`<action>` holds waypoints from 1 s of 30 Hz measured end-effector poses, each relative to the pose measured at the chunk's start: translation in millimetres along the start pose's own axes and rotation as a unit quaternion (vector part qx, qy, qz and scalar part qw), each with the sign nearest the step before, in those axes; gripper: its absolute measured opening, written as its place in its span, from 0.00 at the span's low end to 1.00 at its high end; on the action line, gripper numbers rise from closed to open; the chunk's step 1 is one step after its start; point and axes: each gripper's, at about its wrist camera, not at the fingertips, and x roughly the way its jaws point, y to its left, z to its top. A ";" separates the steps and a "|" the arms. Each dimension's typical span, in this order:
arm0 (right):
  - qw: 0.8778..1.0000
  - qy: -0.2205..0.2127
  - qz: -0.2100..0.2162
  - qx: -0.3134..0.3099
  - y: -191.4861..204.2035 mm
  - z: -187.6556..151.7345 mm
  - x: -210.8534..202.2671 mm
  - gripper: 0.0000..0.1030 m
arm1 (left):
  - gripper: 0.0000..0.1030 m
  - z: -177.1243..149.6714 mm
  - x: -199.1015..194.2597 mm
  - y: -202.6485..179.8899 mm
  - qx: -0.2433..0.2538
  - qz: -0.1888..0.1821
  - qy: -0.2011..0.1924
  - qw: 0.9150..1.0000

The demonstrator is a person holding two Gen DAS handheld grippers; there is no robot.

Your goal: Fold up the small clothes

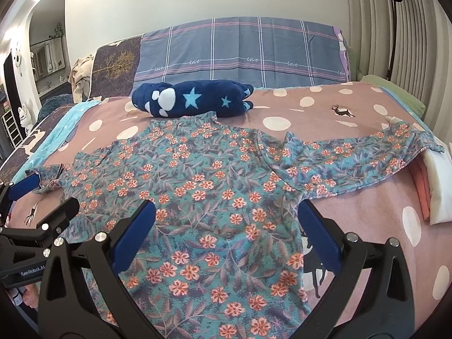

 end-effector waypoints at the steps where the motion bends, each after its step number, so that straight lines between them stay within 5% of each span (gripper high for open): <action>1: 1.000 0.001 0.000 0.001 -0.2 0.4 0.2 0.98 | 0.99 -0.3 0.8 -0.4 0.000 -0.001 0.001 1.000; 16: 1.000 0.002 0.000 -0.012 1.5 0.7 1.9 0.98 | 0.98 -4.2 15.4 18.6 -0.020 0.016 0.022 0.999; 19: 1.000 0.005 -0.002 -0.012 -0.5 0.7 3.7 0.98 | 0.85 -4.8 19.9 35.2 -0.025 0.028 0.026 0.999; 24: 1.000 -0.001 -0.014 -0.026 1.8 4.8 3.2 0.98 | 0.58 -5.2 37.8 101.2 -0.048 0.107 0.045 0.992; 30: 0.999 -0.001 -0.022 -0.041 5.6 1.8 5.2 0.98 | 0.56 -12.9 83.0 216.7 -0.086 0.236 0.125 0.960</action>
